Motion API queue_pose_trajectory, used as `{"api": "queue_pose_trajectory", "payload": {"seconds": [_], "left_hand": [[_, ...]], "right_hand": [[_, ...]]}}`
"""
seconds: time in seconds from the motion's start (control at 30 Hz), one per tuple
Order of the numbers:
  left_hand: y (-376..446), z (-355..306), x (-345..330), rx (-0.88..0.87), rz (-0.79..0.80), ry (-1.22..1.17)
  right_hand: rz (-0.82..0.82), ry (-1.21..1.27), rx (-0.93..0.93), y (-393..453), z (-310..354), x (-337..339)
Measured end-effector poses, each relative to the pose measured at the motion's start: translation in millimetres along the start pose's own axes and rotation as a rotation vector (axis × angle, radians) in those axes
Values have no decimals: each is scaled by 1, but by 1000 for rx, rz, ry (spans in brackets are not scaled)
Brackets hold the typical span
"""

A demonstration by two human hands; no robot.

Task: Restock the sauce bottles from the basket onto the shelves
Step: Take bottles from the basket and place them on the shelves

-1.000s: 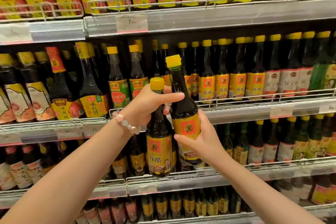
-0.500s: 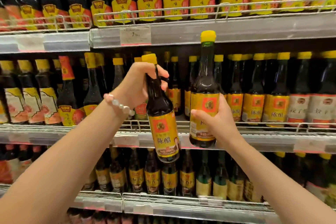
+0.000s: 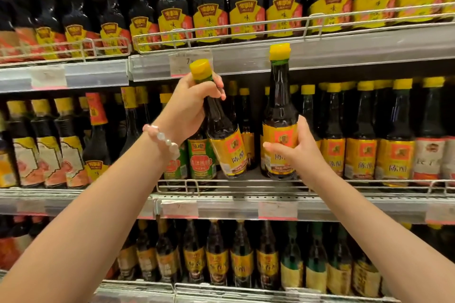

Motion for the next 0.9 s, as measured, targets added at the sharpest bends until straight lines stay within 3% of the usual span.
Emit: {"api": "queue_pose_trajectory", "payload": {"seconds": [0.3, 0.9], "left_hand": [[0, 17, -3, -93, 0, 121], [3, 65, 0, 95, -72, 292]], "right_hand": [[-23, -6, 13, 24, -19, -6], [-24, -151, -127, 38, -53, -27]]}}
Point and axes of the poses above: each hand's wrist, its own y-axis towards the middle knuckle, its own x-axis out of the back of the hand, z = x × y, the point moved 6 cm from there along y, towards the middle knuckle, and after that the axes turned 4 degrees about -x, right-handed, at the moved point
